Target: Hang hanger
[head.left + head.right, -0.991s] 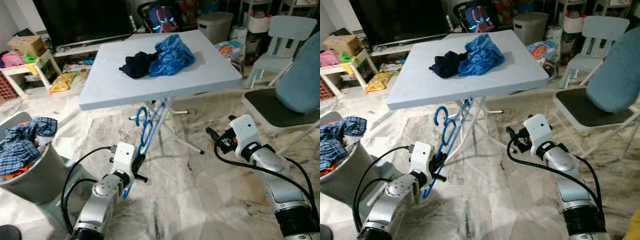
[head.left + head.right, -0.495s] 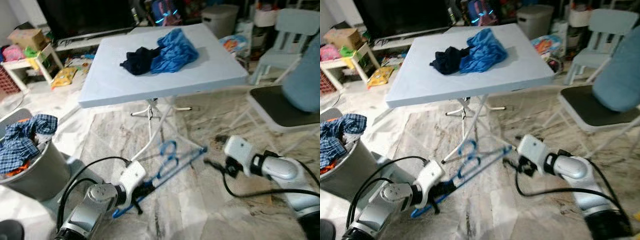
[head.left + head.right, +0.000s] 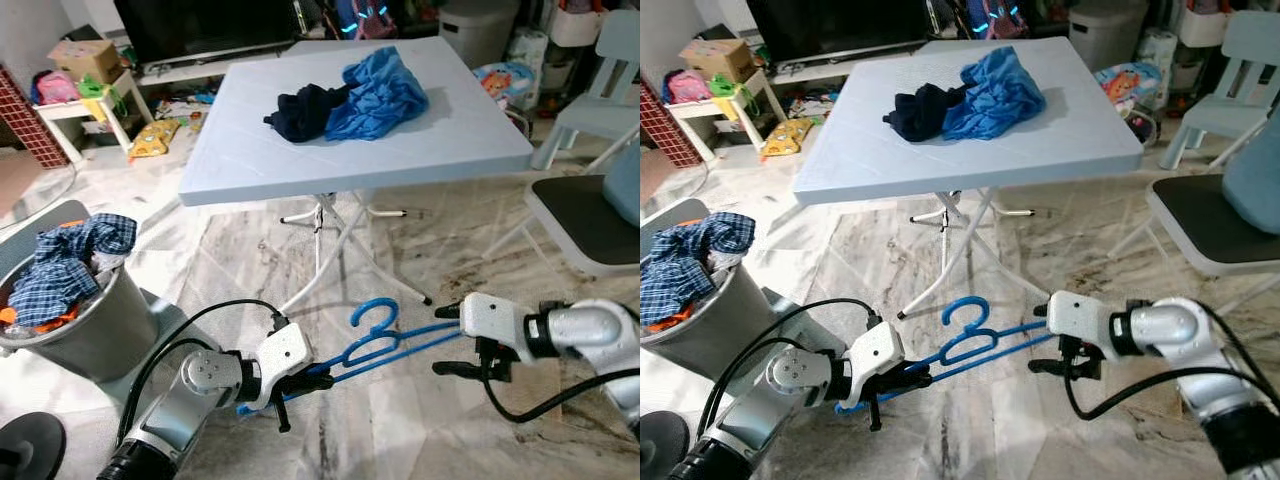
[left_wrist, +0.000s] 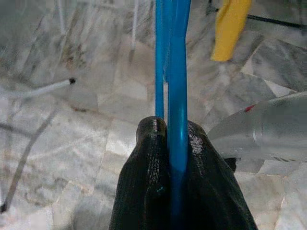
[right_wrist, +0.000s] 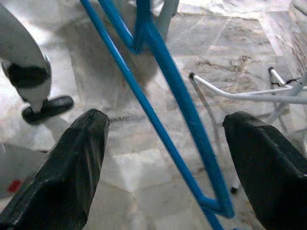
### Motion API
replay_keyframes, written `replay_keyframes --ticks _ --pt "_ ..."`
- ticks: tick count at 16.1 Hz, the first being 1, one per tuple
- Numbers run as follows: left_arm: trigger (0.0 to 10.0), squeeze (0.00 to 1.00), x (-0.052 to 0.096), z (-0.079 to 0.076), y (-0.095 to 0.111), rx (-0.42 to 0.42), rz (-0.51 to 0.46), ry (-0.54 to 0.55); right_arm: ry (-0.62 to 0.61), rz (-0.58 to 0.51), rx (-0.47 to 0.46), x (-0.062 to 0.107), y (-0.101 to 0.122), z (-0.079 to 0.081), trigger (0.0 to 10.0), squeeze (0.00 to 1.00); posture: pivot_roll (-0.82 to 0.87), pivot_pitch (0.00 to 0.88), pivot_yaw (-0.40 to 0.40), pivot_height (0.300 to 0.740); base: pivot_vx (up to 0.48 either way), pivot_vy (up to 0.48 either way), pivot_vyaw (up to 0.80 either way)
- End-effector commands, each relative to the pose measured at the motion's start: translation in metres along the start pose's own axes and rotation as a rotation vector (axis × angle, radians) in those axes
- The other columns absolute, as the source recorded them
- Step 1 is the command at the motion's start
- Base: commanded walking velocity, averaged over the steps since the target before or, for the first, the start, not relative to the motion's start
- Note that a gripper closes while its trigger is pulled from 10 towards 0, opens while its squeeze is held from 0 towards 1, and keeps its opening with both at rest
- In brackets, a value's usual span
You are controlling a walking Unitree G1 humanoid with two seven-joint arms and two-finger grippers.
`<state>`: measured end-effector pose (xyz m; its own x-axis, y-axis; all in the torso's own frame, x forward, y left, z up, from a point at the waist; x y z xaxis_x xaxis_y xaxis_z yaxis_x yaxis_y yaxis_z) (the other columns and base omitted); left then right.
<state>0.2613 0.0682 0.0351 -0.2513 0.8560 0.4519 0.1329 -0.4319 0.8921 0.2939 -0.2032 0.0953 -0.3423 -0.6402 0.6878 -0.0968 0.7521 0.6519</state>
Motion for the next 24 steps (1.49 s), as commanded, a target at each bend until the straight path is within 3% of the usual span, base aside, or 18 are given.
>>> replay_keyframes --ticks 1,5,8,9,10,11,24 --pt "10.0 0.00 0.001 0.001 0.003 -0.022 -0.005 -0.018 0.024 0.013 0.043 -0.002 0.003 -0.002 10.0 0.00 -0.23 0.000 0.121 0.740 0.000 0.000 0.00" --pt "10.0 0.00 -0.003 -0.004 0.003 -0.028 -0.009 -0.065 0.017 0.037 0.045 -0.006 0.001 -0.006 10.0 0.00 -0.23 0.000 0.133 0.740 0.000 0.000 0.00" --pt "10.0 0.00 -0.004 -0.004 0.004 -0.039 -0.012 -0.078 0.077 0.116 0.043 -0.004 -0.014 0.004 10.0 0.00 -0.24 0.000 0.138 0.740 0.000 0.000 0.00" --pt "10.0 0.00 -0.005 -0.004 0.004 -0.040 -0.012 -0.078 0.083 0.121 0.038 -0.003 -0.015 0.004 9.4 0.00 -0.24 0.000 0.138 0.740 0.000 0.000 0.00" --pt "10.0 0.00 -0.005 -0.004 0.004 -0.042 -0.012 -0.080 0.092 0.127 0.034 -0.001 -0.016 0.004 3.9 0.00 -0.24 0.000 0.138 0.740 0.000 0.000 0.00" --pt "10.0 0.00 -0.006 -0.005 0.005 -0.047 -0.013 -0.085 0.113 0.134 0.025 0.001 -0.017 0.005 0.0 0.00 -0.24 0.000 0.140 0.740 0.000 0.000 0.00" --pt "10.0 0.00 -0.013 -0.006 0.005 -0.064 -0.013 -0.094 0.177 0.154 0.045 -0.001 -0.009 0.007 0.0 0.00 -0.25 0.000 0.138 0.740 0.000 0.000 0.00"
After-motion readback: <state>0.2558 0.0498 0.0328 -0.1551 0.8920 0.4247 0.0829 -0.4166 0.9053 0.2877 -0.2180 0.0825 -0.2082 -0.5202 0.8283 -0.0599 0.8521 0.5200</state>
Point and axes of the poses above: a point about 5 cm out from each wrist's last joint towards the gripper, its own x axis pointing back from the gripper into the wrist, its own y axis along the axis of the wrist's last joint, z = x × y, the point moved 4 cm from there along -x, pointing out of the wrist towards the gripper, and after that the axes turned 1 degree about x, right-handed, at the moved point
